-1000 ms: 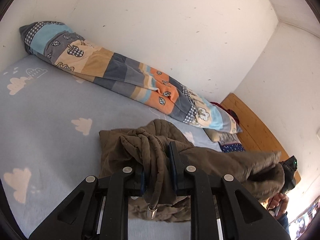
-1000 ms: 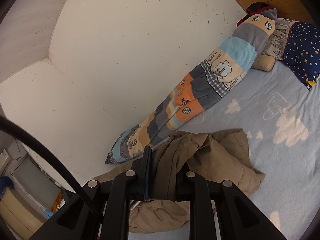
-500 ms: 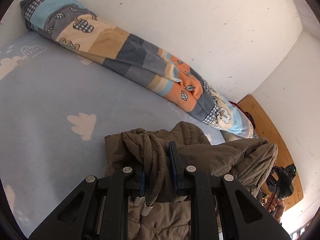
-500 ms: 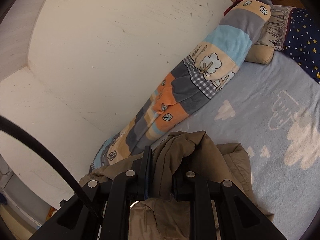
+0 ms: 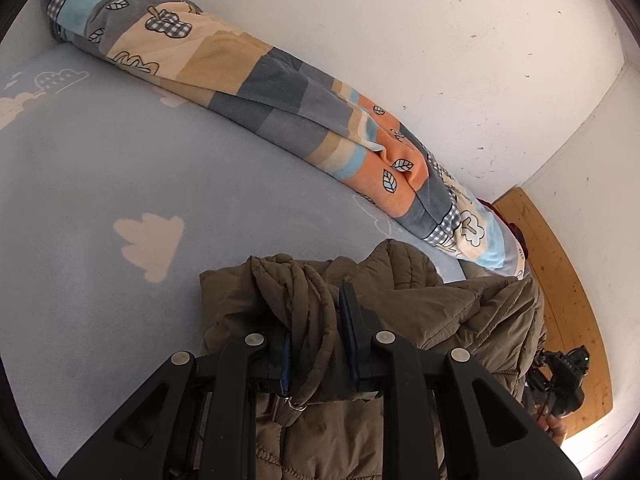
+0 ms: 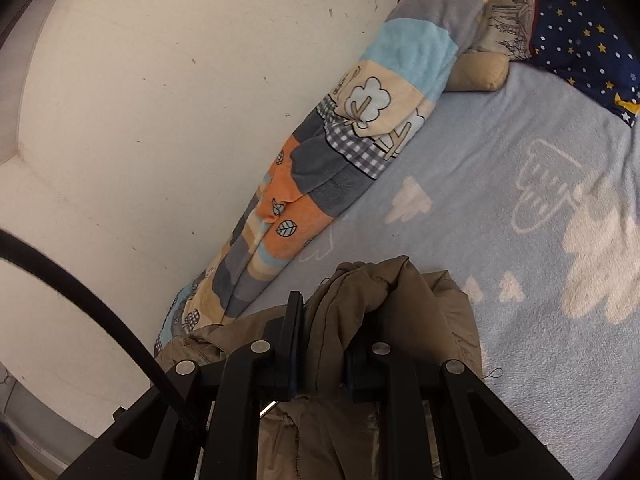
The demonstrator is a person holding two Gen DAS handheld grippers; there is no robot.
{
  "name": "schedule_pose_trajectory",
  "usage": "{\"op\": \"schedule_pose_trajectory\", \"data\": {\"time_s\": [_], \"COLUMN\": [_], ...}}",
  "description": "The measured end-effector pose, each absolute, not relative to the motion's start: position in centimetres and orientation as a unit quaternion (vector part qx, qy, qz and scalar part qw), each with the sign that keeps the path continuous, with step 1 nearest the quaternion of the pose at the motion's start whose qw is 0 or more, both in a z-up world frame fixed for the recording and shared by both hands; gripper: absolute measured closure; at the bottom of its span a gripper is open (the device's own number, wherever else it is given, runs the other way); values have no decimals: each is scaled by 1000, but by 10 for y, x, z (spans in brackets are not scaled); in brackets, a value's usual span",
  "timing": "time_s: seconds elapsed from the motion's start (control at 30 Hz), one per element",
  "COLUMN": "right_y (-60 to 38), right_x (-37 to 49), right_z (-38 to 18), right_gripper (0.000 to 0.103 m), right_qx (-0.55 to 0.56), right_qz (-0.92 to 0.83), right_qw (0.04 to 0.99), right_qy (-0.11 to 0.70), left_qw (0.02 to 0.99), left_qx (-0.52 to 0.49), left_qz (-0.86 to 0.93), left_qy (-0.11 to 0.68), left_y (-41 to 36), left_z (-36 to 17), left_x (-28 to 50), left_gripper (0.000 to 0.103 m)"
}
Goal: Fold large clothes
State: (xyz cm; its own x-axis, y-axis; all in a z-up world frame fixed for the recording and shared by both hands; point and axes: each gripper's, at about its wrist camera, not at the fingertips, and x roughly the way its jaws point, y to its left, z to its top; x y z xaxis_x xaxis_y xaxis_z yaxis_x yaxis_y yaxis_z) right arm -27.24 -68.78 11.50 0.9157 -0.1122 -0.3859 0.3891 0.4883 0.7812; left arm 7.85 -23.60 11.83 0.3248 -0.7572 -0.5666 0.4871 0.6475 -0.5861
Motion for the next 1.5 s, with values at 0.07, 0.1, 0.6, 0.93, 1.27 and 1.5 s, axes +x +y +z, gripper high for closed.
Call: {"op": "schedule_pose_trajectory", "data": {"time_s": [0.07,0.1,0.6,0.93,1.27,1.5], "right_y": [-691,-692,-714,-708,-578,-519], "right_x": [-273,-272,-255,-273,-181,-151], "right_z": [109,107,75,117,187,160], "right_gripper": [84,84,63,27,73,82], "right_qx": [490,492,557,517,304,203], "right_qz": [-149,-149,-123,-152,-87,-89], "right_qw": [847,846,807,834,921,925], "right_qy": [142,142,151,120,228,308], "left_qw": [794,793,716,799,802,801], "left_qx": [-164,-167,-301,-311,22,156], "left_qz": [-391,-392,-400,-321,-503,-487], "left_qy": [435,436,487,402,320,310], "left_y": [-237,-237,-214,-163,-312,-386], "left_z": [116,116,91,140,196,150], "left_x": [83,85,113,112,-41,-97], "left_gripper": [82,82,65,28,28,28]}}
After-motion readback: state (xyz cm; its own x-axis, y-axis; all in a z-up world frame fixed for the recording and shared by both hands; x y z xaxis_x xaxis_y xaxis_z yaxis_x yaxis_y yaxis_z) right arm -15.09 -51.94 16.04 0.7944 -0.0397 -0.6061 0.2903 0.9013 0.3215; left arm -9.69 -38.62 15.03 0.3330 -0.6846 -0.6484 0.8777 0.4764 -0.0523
